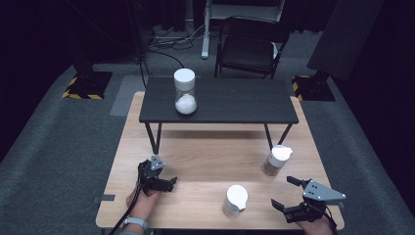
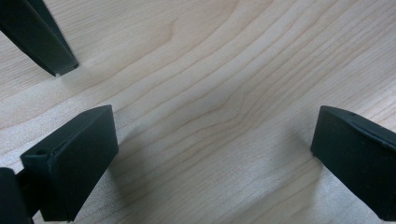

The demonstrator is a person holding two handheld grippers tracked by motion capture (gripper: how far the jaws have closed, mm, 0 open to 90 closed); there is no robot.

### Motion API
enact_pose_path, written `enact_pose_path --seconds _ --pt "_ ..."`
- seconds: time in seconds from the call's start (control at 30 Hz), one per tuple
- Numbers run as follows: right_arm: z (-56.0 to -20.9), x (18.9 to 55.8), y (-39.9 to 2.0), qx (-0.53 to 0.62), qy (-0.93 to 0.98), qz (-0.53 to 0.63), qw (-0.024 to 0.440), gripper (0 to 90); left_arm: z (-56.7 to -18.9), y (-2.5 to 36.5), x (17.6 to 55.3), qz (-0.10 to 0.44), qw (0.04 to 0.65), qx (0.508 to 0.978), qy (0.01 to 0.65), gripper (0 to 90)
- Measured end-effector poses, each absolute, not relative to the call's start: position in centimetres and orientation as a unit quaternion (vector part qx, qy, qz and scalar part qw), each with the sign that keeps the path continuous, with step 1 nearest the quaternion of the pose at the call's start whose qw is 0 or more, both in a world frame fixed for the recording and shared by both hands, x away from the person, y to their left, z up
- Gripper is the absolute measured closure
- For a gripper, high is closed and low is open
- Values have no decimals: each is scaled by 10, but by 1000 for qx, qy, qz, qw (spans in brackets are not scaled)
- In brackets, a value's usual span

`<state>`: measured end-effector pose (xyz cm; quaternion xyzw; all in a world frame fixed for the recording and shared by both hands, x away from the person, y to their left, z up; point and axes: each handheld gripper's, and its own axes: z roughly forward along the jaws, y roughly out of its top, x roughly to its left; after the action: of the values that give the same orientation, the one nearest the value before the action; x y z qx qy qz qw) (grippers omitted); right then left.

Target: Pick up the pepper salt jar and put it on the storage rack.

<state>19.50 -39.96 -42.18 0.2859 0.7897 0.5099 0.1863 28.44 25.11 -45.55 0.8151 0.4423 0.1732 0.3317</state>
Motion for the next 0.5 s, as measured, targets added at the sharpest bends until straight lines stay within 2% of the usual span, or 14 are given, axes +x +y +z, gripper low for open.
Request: enact_pose_path --seconds 0.5 --pt "-419 195 -380 246 786 542 168 10 -456 250 284 174 331 814 444 3"
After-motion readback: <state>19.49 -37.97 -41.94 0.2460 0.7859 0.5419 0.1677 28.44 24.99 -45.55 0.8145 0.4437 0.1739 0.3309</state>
